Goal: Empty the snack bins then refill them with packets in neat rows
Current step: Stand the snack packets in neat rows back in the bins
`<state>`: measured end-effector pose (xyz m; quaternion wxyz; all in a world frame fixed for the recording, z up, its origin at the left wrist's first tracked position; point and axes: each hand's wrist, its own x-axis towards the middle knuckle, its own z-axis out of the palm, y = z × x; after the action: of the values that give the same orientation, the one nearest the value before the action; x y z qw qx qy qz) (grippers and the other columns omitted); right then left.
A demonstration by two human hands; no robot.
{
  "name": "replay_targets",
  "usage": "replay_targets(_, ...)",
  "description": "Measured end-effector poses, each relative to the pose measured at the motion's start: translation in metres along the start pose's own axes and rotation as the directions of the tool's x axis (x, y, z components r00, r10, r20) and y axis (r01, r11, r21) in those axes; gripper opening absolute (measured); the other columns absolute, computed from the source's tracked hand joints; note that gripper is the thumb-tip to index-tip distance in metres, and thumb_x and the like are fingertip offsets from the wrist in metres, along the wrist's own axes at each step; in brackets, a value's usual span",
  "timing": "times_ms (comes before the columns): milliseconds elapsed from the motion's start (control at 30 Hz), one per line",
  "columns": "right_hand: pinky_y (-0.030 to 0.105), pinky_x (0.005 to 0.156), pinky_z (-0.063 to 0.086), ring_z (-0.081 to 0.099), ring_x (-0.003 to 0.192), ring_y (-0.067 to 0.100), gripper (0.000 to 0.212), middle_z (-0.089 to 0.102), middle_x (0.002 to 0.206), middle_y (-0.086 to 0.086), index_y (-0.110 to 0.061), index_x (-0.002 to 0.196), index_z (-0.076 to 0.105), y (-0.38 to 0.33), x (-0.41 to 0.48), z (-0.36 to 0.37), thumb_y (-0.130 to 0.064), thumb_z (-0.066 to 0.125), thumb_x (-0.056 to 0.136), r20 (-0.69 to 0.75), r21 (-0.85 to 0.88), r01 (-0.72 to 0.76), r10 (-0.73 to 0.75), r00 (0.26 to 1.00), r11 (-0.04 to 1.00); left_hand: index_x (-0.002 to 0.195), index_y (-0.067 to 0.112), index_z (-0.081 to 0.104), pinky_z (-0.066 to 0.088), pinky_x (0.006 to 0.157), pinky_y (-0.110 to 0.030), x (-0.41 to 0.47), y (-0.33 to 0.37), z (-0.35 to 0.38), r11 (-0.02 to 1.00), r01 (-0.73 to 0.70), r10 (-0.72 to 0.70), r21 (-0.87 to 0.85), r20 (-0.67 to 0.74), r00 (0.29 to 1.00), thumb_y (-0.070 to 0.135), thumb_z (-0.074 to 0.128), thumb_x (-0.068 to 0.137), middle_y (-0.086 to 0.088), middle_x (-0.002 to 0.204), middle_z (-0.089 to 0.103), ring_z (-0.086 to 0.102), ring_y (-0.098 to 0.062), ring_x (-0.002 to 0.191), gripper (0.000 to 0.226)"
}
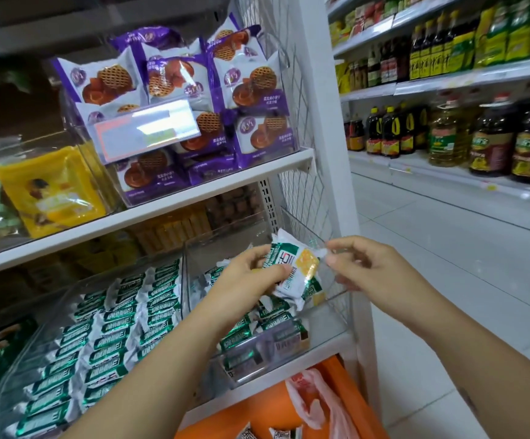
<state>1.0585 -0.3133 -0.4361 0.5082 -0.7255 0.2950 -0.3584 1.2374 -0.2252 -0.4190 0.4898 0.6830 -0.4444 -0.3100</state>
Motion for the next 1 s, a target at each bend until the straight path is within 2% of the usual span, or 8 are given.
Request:
replay_targets(167,0.003,0.067,0.034,0.048,0.081,-0.009,0.041,0.058,0.102,-0.021,-0.025,0.134,0.052,0.025,0.002,-0.003,-0.023,0.058,0.093,0.158,-0.421,0.043,0.027,0.987,0.906,0.123,0.024,0.050,0.048,0.083,-0.026,0.034,-0.017,0.018,0.998,0.026,-0.021,0.066,-0.070,0.997,0.024,0.066,0.086,0.006,0.102,0.064,0.064,-0.006,0.084,0.040)
replay_targets(267,0.003,0.058,0.034,0.036,0.055,-0.012,0.041,0.035,0.072,-0.025,-0.026,0.134,0.051,0.030,0.001,-0.003,-0.020,0.054,0.094,0.262,-0.518,0.086,0.063,0.963,0.851,0.128,0.020,0.049,0.049,0.091,-0.033,0.046,-0.026,0.032,0.994,0.064,-0.062,0.093,-0.028,0.998,0.037,0.072,0.074,0.004,0.111,0.064,0.064,-0.010,0.095,0.061)
replay_targets(400,0.005,0.055,0.034,0.044,0.053,-0.017,0.038,0.035,0.067,-0.022,-0.025,0.128,0.058,0.031,0.002,-0.008,-0.017,0.055,0.090,0.311,-0.526,0.115,0.065,0.948,0.843,0.141,0.020,0.038,0.038,0.092,-0.025,0.054,-0.038,0.032,0.953,0.076,-0.094,0.293,0.047,0.994,0.033,0.073,0.080,0.000,0.134,0.048,0.052,-0.010,0.112,0.071)
replay_targets(533,0.006,0.057,0.037,0.049,0.061,-0.015,0.036,0.043,0.074,-0.022,-0.025,0.125,0.059,0.034,0.002,-0.010,-0.018,0.058,0.090,0.318,-0.508,0.117,0.060,0.946,0.853,0.144,0.022,0.037,0.033,0.094,-0.015,0.060,-0.050,0.031,0.772,-0.092,-0.011,0.629,0.158,0.987,0.028,0.073,0.081,-0.001,0.144,0.046,0.045,-0.013,0.127,0.073)
replay_targets(700,0.005,0.057,0.038,0.049,0.062,-0.009,0.037,0.048,0.080,-0.020,-0.026,0.127,0.057,0.035,0.003,-0.009,-0.022,0.060,0.090,0.294,-0.495,0.085,0.074,0.953,0.865,0.137,0.028,0.045,0.046,0.094,-0.031,0.077,-0.051,0.040,0.555,-0.173,0.052,0.814,0.173,0.983,0.043,0.075,0.075,0.003,0.134,0.055,0.055,-0.017,0.116,0.070)
replay_targets(900,-0.001,0.058,0.032,0.039,0.060,-0.013,0.044,0.053,0.091,-0.018,-0.026,0.133,0.053,0.040,0.006,-0.008,-0.027,0.062,0.090,0.276,-0.509,0.085,0.069,0.959,0.857,0.130,0.033,0.050,0.039,0.091,-0.036,0.087,-0.052,0.055,0.207,-0.286,-0.028,0.936,0.298,0.954,0.054,0.068,0.079,0.000,0.126,0.049,0.054,-0.021,0.113,0.059)
replay_targets(967,0.001,0.057,0.033,0.040,0.058,-0.013,0.043,0.047,0.083,-0.022,-0.026,0.132,0.054,0.041,0.007,-0.008,-0.027,0.062,0.090,0.275,-0.500,0.074,0.078,0.958,0.863,0.130,0.033,0.052,0.039,0.087,-0.034,0.089,-0.051,0.054,0.195,-0.303,-0.053,0.933,0.319,0.946,0.056,0.068,0.078,0.001,0.124,0.051,0.054,-0.021,0.111,0.059)
replay_targets(1000,0.002,0.056,0.034,0.043,0.056,-0.012,0.042,0.044,0.077,-0.024,-0.027,0.131,0.054,0.041,0.007,-0.008,-0.027,0.063,0.089,0.277,-0.499,0.069,0.083,0.957,0.864,0.130,0.032,0.053,0.039,0.084,-0.032,0.089,-0.049,0.050,0.276,-0.301,-0.064,0.913,0.330,0.942,0.056,0.069,0.077,0.002,0.122,0.054,0.056,-0.020,0.108,0.060)
